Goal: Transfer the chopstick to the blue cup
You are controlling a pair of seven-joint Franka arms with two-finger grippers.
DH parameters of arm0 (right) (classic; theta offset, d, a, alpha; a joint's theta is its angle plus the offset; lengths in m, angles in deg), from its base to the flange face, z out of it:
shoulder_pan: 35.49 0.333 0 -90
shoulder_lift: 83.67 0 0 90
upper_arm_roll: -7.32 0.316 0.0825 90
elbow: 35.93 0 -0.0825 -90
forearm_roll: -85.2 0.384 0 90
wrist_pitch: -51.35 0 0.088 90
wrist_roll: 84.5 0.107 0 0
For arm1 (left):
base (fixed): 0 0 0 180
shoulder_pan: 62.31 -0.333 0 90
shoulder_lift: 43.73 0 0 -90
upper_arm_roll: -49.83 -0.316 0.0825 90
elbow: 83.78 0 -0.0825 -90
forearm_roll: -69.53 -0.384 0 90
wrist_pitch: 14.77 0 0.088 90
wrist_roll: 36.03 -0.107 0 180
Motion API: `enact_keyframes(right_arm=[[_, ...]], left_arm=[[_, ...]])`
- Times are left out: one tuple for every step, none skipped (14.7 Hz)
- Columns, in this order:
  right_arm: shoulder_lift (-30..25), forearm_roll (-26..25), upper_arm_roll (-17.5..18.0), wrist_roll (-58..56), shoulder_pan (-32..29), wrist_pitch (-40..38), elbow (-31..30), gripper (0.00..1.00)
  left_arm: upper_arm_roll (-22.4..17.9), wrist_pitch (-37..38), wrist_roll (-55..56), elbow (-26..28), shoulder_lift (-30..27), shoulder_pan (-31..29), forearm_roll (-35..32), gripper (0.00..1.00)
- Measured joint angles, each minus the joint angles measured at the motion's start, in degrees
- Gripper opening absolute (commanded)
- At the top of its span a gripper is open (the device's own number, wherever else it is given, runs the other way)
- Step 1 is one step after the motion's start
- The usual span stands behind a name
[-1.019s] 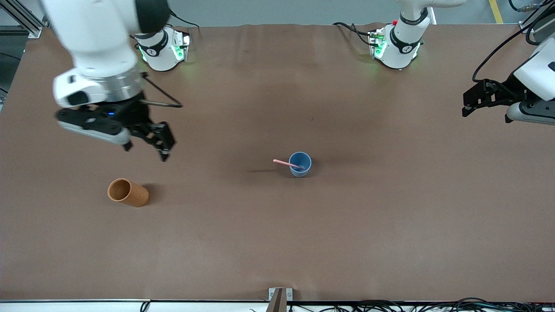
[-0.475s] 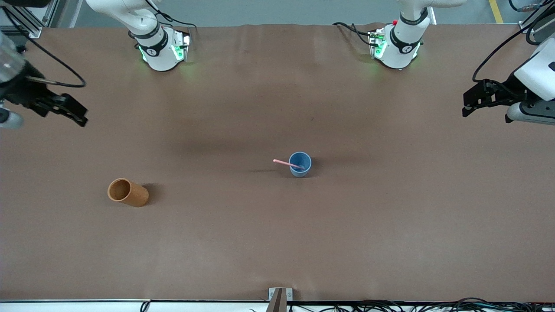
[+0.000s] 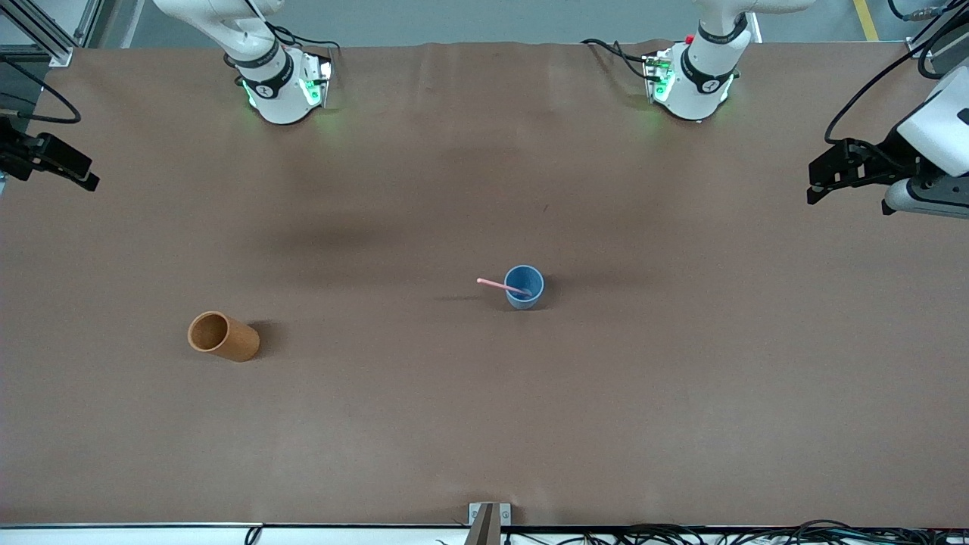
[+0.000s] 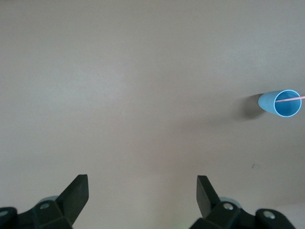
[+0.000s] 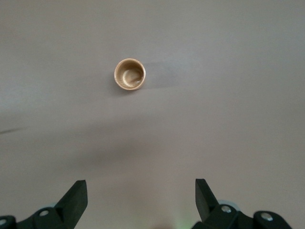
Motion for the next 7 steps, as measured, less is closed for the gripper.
enact_keyframes(right_arm=[[0.0,1.5,0.0,0.0,-0.2,0.0,0.0,1.0],[0.0,2.4,0.0,0.0,-0.5,0.1,0.0,1.0],[0.0,2.6,0.0,0.0,-0.6,0.2,0.1,1.0],[0.0,2.6,0.0,-0.1,-0.7,0.4,0.4,1.0],[0.0,2.5,0.0,-0.1,-0.7,0.5,0.8,1.0],[0.2,2.0,0.1,-0.2,-0.7,0.5,1.6,1.0],[0.6,1.3,0.2,-0.3,-0.7,0.2,2.8,1.0]], left_arm=[[0.0,0.0,0.0,0.0,0.0,0.0,0.0,1.0],[0.0,0.0,0.0,0.0,0.0,0.0,0.0,1.0],[0.0,0.0,0.0,0.0,0.0,0.0,0.0,1.0],[0.0,0.0,0.0,0.0,0.0,0.0,0.0,1.0],[0.0,0.0,0.0,0.0,0.0,0.0,0.0,1.0],[0.0,0.0,0.0,0.0,0.0,0.0,0.0,1.0],[0.0,0.0,0.0,0.0,0.0,0.0,0.0,1.0]])
